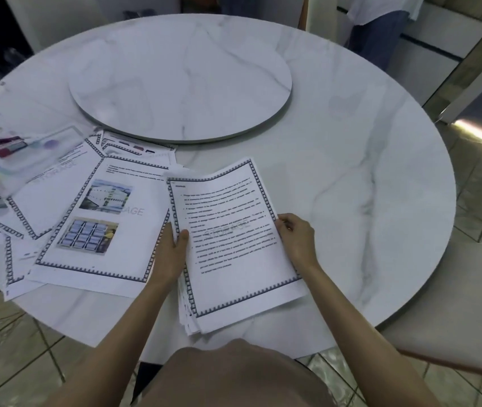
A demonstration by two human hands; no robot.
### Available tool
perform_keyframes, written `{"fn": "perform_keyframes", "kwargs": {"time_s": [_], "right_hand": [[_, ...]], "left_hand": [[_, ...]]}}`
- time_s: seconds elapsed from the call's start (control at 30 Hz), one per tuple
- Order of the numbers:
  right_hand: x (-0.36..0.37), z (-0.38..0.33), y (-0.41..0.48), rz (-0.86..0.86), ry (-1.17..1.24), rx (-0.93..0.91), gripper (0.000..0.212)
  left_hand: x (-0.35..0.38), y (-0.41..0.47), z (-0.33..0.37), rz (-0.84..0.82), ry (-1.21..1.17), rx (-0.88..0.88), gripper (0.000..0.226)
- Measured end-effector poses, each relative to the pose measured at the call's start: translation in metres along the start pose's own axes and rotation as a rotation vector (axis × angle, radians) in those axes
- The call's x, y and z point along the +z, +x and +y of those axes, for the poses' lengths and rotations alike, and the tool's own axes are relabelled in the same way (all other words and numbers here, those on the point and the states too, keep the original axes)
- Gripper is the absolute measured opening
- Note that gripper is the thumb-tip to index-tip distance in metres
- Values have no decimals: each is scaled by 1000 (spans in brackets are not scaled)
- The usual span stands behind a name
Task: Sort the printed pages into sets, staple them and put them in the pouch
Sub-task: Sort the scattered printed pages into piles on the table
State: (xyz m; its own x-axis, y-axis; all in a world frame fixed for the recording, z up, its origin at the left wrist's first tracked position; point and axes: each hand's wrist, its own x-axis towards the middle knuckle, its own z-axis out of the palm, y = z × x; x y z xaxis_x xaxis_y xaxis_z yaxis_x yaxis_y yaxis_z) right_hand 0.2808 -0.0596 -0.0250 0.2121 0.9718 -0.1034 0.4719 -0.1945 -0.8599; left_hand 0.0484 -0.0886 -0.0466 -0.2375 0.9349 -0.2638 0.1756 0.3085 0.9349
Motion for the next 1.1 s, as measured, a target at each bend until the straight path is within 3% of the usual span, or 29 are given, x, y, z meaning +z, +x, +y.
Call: {"fn": "perform_keyframes", "kwargs": {"time_s": [0.17, 0.27, 0.33, 0.4, 0.5, 0.63, 0.7, 0.77, 1.0, 1.1], "right_hand": [[-5, 0, 2, 124, 58, 30, 36], [-16, -3, 11, -22, 98, 149, 53], [-22, -8, 14, -151, 152, 163, 46], [-27, -16, 16, -154, 237, 103, 29], [-33, -37, 19, 30, 294, -48, 6], [-45, -80, 6, 209, 327, -305, 18], [-51, -95, -1, 262, 359, -388, 20], [-53, -99, -6, 294, 386, -424, 21], [-26, -45, -18, 189, 348, -217, 14], [-19, -36, -20, 185, 346, -165, 14]], "left_hand": [[-2, 0, 1, 16, -7, 51, 53], [0, -1, 12, 18, -22, 112, 57], [3, -2, 24, 15, -55, 136, 63], [6, -3, 43, 20, -74, 204, 48], [12, -4, 75, 47, -79, 298, 40], [19, -9, 116, 90, -157, 426, 32], [22, -12, 129, 95, -194, 464, 40], [24, -18, 134, 91, -244, 487, 28], [33, -20, 77, 34, -194, 357, 15], [36, -23, 70, 41, -147, 324, 22]]}}
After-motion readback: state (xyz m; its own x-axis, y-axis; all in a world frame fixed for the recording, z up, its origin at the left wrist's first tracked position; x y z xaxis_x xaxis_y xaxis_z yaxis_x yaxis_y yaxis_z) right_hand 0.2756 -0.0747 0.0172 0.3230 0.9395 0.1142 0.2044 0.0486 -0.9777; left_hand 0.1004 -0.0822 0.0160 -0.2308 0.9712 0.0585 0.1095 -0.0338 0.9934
